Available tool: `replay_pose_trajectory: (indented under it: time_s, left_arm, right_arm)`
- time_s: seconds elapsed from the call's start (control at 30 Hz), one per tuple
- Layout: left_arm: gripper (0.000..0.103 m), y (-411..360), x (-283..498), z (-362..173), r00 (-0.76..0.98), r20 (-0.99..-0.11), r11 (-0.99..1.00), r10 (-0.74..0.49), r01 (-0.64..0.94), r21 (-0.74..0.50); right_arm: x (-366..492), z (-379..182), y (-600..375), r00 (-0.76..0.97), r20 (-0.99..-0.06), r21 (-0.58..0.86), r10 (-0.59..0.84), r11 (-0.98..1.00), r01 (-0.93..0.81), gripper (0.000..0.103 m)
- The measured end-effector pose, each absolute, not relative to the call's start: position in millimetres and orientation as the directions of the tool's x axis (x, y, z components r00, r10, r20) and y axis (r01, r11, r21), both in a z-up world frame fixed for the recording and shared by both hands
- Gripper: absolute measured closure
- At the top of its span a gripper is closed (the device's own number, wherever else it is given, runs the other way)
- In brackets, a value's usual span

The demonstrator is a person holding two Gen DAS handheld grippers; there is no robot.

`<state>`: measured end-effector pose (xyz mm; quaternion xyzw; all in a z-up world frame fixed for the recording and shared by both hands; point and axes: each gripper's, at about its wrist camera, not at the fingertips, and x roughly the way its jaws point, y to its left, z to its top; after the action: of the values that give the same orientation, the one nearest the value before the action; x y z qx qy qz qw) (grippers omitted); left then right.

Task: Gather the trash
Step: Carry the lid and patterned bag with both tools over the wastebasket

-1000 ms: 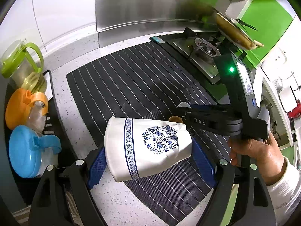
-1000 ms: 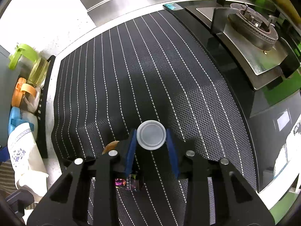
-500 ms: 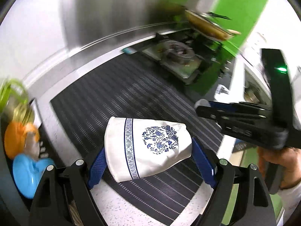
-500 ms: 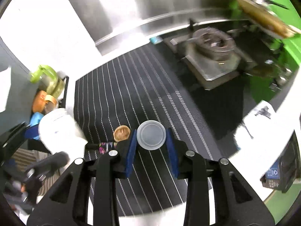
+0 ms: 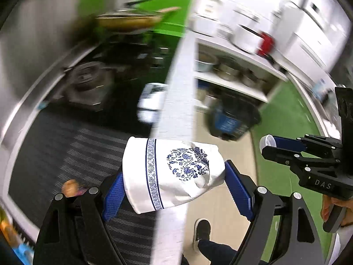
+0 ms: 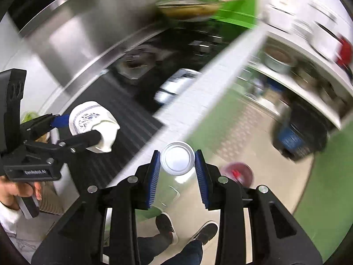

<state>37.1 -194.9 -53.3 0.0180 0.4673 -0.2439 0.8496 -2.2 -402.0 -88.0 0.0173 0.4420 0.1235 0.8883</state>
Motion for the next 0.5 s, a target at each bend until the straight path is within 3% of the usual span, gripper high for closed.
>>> replay_pose_trajectory:
  time_s: [0.23, 0.5]
  left_arm:
    - [0.023, -291.9, 27.7, -76.2, 0.349, -0.805, 0.792, -0.479, 0.568, -0.225]
    - [0.023, -352.2, 45.6, -141.2, 0.308, -0.842, 0.805, -0.444, 0.549, -0.224]
  right_arm:
    - [-28.0, -116.1, -493.4, 0.59, -0.795, 0.154, 0.139, 0.988, -0.026, 0.071]
    - [7.6, -189.5, -563.8, 0.535, -0.832, 0.166, 0.144, 0.986, -0.008, 0.071]
